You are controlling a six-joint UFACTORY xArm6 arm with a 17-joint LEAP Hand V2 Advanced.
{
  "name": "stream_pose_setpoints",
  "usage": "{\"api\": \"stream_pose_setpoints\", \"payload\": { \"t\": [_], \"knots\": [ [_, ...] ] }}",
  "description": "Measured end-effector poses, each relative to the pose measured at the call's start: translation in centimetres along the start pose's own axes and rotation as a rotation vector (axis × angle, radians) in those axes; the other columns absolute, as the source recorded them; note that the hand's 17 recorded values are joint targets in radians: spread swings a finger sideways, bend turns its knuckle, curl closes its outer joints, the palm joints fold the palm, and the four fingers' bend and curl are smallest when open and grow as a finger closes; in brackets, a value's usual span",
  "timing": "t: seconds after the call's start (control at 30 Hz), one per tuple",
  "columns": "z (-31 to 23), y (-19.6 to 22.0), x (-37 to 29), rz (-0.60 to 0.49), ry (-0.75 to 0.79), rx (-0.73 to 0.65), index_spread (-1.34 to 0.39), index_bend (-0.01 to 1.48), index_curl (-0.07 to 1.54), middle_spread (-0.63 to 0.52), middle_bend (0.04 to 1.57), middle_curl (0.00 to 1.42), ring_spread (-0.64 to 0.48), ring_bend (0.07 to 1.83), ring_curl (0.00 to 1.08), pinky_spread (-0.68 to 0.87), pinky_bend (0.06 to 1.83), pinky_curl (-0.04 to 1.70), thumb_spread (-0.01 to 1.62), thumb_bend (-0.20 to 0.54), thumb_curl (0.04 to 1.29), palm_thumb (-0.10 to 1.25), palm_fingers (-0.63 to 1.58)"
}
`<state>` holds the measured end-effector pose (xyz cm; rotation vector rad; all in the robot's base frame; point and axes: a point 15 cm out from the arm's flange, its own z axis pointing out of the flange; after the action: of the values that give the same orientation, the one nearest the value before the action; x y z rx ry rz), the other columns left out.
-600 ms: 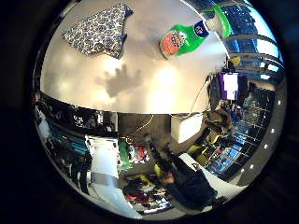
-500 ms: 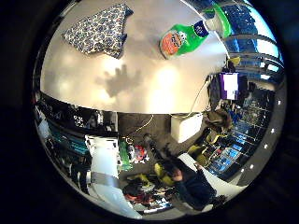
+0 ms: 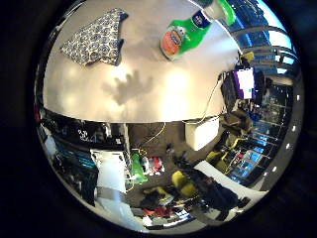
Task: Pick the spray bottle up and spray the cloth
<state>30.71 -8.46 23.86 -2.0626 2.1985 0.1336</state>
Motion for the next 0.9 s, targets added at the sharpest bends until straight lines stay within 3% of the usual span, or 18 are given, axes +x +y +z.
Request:
{"api": "stream_pose_setpoints", "payload": {
  "t": [0.47,0.63,0.9],
  "knots": [
    [-4.5,-1.6,13.8,0.247,-0.114,0.148,-0.21,0.15,0.27,0.11,0.19,0.32,0.18,0.25,0.26,0.46,0.46,0.33,0.91,-0.035,0.28,0.34,0.07],
    [-4.9,-1.6,16.7,0.318,-0.189,0.183,-0.18,0.14,0.25,0.16,0.19,0.31,0.19,0.28,0.27,0.45,0.52,0.34,0.9,-0.033,0.28,0.32,0.01],
    [-5.1,-3.2,19.4,0.392,-0.359,0.357,-0.18,0.14,0.23,0.19,0.19,0.31,0.2,0.31,0.27,0.44,0.56,0.33,0.91,-0.032,0.29,0.32,-0.02]
  ]
}}
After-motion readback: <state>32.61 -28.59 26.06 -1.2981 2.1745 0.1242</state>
